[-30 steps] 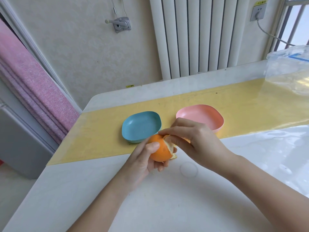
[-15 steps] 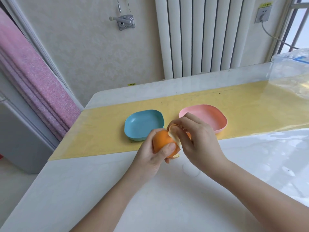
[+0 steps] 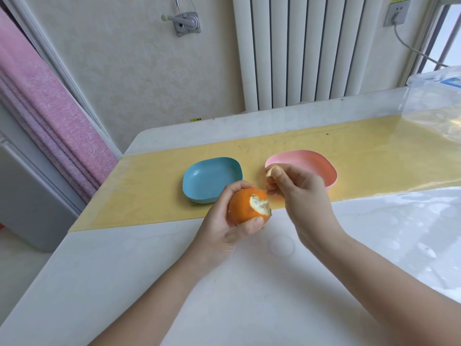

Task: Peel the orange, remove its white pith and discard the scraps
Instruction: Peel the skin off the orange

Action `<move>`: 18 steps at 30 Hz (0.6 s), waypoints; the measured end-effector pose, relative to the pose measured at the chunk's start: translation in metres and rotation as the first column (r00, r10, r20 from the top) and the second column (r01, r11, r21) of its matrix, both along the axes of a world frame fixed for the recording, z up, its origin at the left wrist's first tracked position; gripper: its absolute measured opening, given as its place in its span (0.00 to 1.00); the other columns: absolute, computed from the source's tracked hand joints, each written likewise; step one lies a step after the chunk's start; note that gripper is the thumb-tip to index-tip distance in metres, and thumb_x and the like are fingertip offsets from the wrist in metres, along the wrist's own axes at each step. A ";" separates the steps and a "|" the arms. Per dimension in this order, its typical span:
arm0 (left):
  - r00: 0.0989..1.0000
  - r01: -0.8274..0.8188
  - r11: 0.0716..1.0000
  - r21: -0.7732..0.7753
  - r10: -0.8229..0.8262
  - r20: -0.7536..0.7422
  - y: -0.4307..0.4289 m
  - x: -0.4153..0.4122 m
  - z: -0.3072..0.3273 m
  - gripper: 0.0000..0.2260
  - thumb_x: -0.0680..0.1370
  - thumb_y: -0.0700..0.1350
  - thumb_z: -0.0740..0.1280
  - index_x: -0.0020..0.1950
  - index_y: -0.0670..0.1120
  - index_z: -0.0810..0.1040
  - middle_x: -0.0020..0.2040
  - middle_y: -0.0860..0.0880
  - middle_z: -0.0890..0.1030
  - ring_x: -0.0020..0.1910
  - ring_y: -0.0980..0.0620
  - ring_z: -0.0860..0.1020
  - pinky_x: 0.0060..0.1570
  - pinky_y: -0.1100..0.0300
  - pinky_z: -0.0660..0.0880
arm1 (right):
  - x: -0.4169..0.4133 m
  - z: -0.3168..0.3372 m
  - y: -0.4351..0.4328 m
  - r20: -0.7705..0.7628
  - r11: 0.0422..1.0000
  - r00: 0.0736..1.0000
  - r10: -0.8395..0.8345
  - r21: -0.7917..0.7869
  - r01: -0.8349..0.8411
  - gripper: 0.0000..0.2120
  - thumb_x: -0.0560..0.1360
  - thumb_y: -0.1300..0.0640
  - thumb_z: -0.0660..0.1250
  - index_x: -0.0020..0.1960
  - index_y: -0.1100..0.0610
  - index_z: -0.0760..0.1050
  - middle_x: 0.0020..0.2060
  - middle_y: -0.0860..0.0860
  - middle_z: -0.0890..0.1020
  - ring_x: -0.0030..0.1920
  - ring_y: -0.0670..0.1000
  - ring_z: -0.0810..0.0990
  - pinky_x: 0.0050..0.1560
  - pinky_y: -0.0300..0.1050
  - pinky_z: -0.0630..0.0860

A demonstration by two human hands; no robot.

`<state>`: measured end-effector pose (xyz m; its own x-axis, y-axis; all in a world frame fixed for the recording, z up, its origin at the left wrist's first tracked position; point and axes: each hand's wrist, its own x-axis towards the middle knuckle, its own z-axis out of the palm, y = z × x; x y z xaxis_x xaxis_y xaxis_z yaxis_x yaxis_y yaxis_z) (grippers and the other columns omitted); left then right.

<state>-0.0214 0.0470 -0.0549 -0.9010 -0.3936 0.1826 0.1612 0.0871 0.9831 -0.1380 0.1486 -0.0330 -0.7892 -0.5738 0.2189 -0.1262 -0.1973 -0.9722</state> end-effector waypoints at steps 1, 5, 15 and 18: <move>1.000 0.005 1.000 0.003 -0.005 0.003 0.000 0.000 0.000 0.25 0.66 0.46 0.73 0.62 0.49 0.70 0.50 0.58 0.79 0.48 0.56 0.79 0.50 0.54 0.78 | -0.004 0.001 0.001 -0.001 1.000 1.000 -0.002 0.016 0.002 0.11 0.80 0.61 0.62 0.41 0.55 0.80 0.30 0.46 0.79 0.35 0.46 0.77 0.45 0.45 0.77; 1.000 -0.013 0.993 0.121 0.012 0.012 -0.004 -0.001 -0.002 0.29 0.64 0.47 0.72 0.64 0.45 0.71 0.53 0.49 0.78 0.50 0.52 0.79 0.44 0.59 0.77 | -0.014 0.006 0.007 -0.181 0.989 0.981 0.072 0.138 -0.047 0.12 0.80 0.58 0.61 0.42 0.55 0.81 0.35 0.47 0.83 0.39 0.45 0.79 0.48 0.42 0.77; 0.994 -0.021 0.999 0.043 0.016 0.110 -0.026 0.005 -0.001 0.27 0.64 0.51 0.72 0.60 0.43 0.72 0.45 0.51 0.80 0.45 0.53 0.78 0.40 0.62 0.74 | -0.017 -0.009 0.004 -0.502 0.919 0.788 0.358 0.341 -0.200 0.23 0.72 0.45 0.68 0.65 0.47 0.75 0.52 0.40 0.74 0.50 0.41 0.78 0.50 0.32 0.75; 0.992 0.015 1.000 0.000 -0.015 0.121 -0.026 0.004 -0.001 0.26 0.63 0.51 0.72 0.58 0.42 0.73 0.41 0.54 0.80 0.39 0.55 0.77 0.36 0.64 0.74 | -0.022 -0.010 0.005 -0.547 0.904 0.723 0.421 0.315 -0.289 0.24 0.70 0.44 0.69 0.64 0.51 0.76 0.49 0.41 0.76 0.49 0.42 0.80 0.50 0.34 0.76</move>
